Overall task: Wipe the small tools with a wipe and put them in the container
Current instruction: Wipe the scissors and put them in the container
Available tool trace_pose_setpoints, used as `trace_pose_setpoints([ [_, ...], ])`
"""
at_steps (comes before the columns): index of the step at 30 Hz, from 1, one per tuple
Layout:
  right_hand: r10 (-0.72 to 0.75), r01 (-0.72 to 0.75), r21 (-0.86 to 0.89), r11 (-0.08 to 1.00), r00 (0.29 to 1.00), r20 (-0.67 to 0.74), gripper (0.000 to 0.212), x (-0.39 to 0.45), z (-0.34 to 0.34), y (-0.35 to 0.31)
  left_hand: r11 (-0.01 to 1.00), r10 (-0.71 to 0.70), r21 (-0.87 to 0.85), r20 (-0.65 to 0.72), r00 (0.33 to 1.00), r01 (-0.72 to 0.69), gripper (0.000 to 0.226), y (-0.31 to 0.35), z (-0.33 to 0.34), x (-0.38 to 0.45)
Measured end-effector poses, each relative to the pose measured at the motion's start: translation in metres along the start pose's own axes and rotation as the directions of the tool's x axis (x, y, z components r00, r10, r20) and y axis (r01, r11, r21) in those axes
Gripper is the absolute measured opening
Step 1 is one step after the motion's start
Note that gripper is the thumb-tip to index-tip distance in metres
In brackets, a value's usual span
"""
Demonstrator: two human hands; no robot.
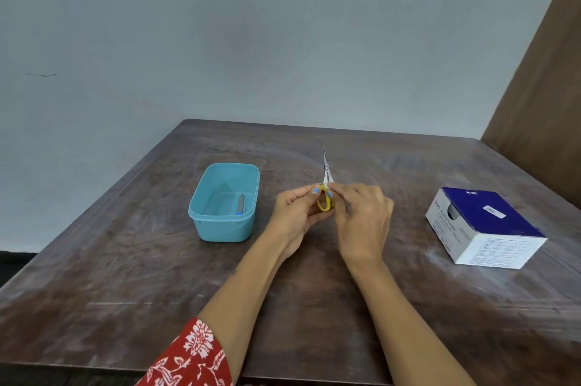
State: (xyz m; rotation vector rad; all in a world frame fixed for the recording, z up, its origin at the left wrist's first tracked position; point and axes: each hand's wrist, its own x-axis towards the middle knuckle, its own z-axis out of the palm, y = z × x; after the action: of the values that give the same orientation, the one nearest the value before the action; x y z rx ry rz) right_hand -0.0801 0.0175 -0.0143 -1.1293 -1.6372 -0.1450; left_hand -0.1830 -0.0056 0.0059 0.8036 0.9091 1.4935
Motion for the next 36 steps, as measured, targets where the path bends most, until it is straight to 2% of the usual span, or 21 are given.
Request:
trace_pose_setpoints([
  [6, -0.136, 0.136, -0.029, 0.99, 0.991, 0.004, 0.02, -0.001, 0.003, 0.0, 0.999, -0.042, -0.013, 0.002, 0.999, 0.042, 0.027, 0.005, 0.0, -0.001],
  [12, -0.072, 0.072, -0.067, 0.995, 0.997, -0.007, 0.017, -0.002, 0.0, 0.001, 0.993, -0.113, -0.023, 0.055, 0.992, 0.114, 0.029, 0.007, 0.002, -0.004],
  [20, -0.218, 0.219, -0.036, 0.975, 0.975, 0.035, 0.016, -0.002, 0.004, -0.001, 0.993, -0.093, -0.08, -0.002, 0.996, 0.093, 0.028, 0.01, -0.003, 0.001],
  [26, -0.115, 0.115, -0.105, 0.988, 0.993, 0.006, 0.012, -0.002, 0.001, 0.001, 0.982, -0.145, -0.119, 0.044, 0.988, 0.149, 0.028, 0.011, -0.001, -0.003],
  [33, 0.028, -0.028, -0.001, 1.0, 1.0, 0.013, 0.014, -0.001, -0.002, -0.004, 0.987, -0.137, -0.059, 0.203, 0.97, 0.151, 0.035, 0.011, -0.003, -0.004],
  [36, 0.067, -0.068, 0.022, 0.997, 0.998, 0.015, 0.015, -0.001, -0.004, -0.004, 0.99, -0.124, -0.033, 0.224, 0.967, 0.135, 0.033, 0.01, -0.003, -0.006],
])
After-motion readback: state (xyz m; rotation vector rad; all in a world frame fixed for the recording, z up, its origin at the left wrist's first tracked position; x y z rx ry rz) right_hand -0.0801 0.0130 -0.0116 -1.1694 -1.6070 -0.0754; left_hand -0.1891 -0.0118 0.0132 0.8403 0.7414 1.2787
